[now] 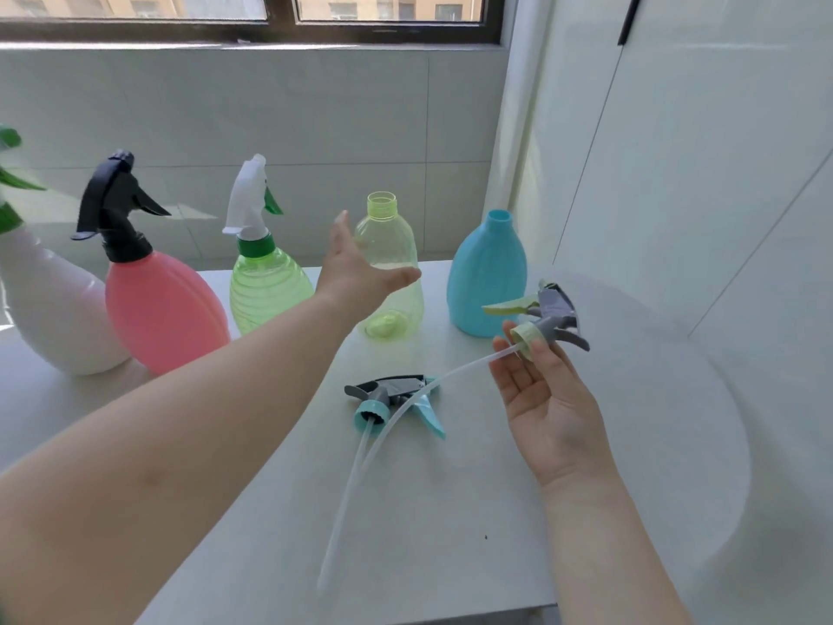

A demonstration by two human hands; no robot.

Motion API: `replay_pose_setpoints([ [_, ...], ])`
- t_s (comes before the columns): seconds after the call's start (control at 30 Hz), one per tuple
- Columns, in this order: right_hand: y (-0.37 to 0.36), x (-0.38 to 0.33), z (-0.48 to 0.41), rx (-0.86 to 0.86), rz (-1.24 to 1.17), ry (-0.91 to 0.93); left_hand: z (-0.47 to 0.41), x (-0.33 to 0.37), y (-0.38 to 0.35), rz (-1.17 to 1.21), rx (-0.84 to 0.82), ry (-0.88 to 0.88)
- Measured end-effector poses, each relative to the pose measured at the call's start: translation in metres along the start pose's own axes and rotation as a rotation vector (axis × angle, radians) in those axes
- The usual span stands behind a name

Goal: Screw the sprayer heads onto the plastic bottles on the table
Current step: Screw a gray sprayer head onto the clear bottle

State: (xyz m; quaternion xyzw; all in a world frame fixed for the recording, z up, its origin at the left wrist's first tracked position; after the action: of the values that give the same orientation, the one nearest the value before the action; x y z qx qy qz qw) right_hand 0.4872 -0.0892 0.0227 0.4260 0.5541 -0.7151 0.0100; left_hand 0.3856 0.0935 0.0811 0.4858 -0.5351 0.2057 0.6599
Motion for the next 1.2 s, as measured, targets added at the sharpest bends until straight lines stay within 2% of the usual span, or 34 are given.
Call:
replay_pose_setpoints([
  [0.13, -0.001, 0.000, 0.001, 0.016, -0.044, 0.011, 0.008, 0.003, 0.004, 0.016, 0.048, -0.057],
  [0.3, -0.009, -0.007, 0.003, 0.037, 0.025, 0.047, 0.038, 0.016, 0.026, 0.030, 0.083, -0.186],
  [0.43, -0.016, -0.010, 0.014, 0.070, 0.021, 0.080, 0.077, 0.014, 0.051, 0.010, 0.040, -0.251],
  [0.6, -0.036, -0.018, 0.027, 0.001, 0.036, 0.119, 0.128, -0.005, 0.086, -0.078, -0.014, -0.285],
  [0.7, -0.056, -0.017, 0.028, -0.034, 0.025, 0.136, 0.149, -0.022, 0.111, -0.129, 0.003, -0.266],
  [0.83, -0.094, -0.015, 0.016, -0.106, 0.009, 0.159, 0.164, -0.044, 0.133, -0.101, 0.024, -0.189],
  [0.97, -0.117, -0.011, 0.008, -0.152, -0.044, 0.203, 0.172, -0.054, 0.140, -0.088, 0.042, -0.185],
  [1.2, -0.110, 0.001, 0.003, -0.067, -0.056, 0.217, 0.169, -0.059, 0.144, -0.018, 0.082, -0.150],
])
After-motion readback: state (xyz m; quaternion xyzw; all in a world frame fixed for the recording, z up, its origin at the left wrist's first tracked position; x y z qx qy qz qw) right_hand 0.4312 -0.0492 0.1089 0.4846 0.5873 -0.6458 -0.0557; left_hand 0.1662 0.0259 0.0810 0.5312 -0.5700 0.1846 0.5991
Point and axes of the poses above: each hand's wrist, its own z-axis away from the middle knuckle, its own y-axis out of the back of the hand, x = y × z, the point moved 6 cm from there along -z, towards the middle knuckle, and after that the axes turned 8 degrees about -x, right-handed, at the moved point
